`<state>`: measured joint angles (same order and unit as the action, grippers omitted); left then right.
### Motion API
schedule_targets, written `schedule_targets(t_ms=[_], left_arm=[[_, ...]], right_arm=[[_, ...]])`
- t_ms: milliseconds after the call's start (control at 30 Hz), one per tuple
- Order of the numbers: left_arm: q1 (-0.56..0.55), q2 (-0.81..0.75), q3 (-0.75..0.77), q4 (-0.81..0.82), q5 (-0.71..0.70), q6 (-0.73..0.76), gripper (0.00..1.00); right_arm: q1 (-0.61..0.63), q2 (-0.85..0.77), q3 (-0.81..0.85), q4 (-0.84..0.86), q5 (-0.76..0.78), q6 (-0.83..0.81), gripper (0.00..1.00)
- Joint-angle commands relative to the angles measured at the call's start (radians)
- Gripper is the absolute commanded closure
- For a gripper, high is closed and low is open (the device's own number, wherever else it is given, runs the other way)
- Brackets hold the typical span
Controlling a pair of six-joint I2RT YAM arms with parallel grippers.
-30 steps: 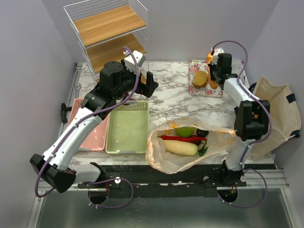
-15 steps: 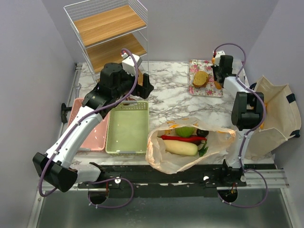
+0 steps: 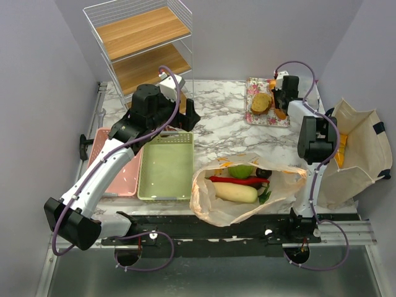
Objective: Untie the knot of the grocery bags and take out the mixed food
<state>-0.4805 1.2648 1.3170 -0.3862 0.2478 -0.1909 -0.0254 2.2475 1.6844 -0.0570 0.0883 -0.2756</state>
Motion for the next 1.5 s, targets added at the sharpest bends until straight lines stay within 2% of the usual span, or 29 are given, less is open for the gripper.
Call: schedule_targets(t_ms=[0,33,167,267,433,500,633,733,900,1000,1067,1233,1300,1467], left_arm=[[0.005,-0.021,-0.017,0.018,0.040,-0.012,0.02],[0.006,-0.021,-0.016,0.016,0.046,-0.008,0.02],[0.005,-0.031,-0.022,0.014,0.085,0.038,0.02],[0.006,-0.050,-0.027,0.012,0.118,0.073,0.01],[0.005,-0.115,-0.057,0.027,0.272,0.207,0.02],[0.006,-0.143,-0.059,0.007,0.381,0.316,0.02],[-0.013,-0.176,-0.023,-0.088,0.564,0.495,0.02],[-0.089,-0.183,0.022,-0.188,0.596,0.621,0.03],[-0.354,-0.199,0.053,-0.304,0.464,0.849,0.25],[-0.464,-0.200,0.057,-0.275,0.386,0.839,0.42],[-0.527,-0.200,0.060,-0.256,0.361,0.808,0.47],[-0.680,-0.212,-0.009,-0.318,0.309,0.908,0.62],[-0.702,-0.205,-0.031,-0.340,0.300,0.931,0.66],[-0.737,-0.171,-0.080,-0.379,0.224,0.991,0.66]], right_arm=[[0.001,0.018,0.052,-0.030,-0.046,0.042,0.78],[0.001,0.013,0.052,-0.036,-0.043,0.042,0.69],[0.001,-0.046,0.050,-0.077,-0.044,0.063,0.44],[0.001,-0.108,0.070,-0.140,-0.071,0.082,0.36],[0.001,-0.269,0.068,-0.242,-0.195,0.113,0.27],[0.001,-0.338,0.074,-0.306,-0.279,0.112,0.21],[0.001,-0.456,0.136,-0.524,-0.460,0.066,0.02],[0.001,-0.562,0.177,-0.708,-0.595,0.016,0.00],[0.002,-0.767,0.178,-0.979,-0.834,-0.107,0.00],[0.005,-0.912,0.127,-1.064,-0.919,-0.180,0.00],[0.015,-0.983,0.103,-1.108,-0.943,-0.214,0.00],[0.107,-0.995,0.195,-1.359,-0.902,-0.332,0.00],[0.148,-1.017,0.164,-1.363,-0.828,-0.331,0.00],[0.328,-1.058,0.015,-1.363,-0.669,-0.341,0.00]])
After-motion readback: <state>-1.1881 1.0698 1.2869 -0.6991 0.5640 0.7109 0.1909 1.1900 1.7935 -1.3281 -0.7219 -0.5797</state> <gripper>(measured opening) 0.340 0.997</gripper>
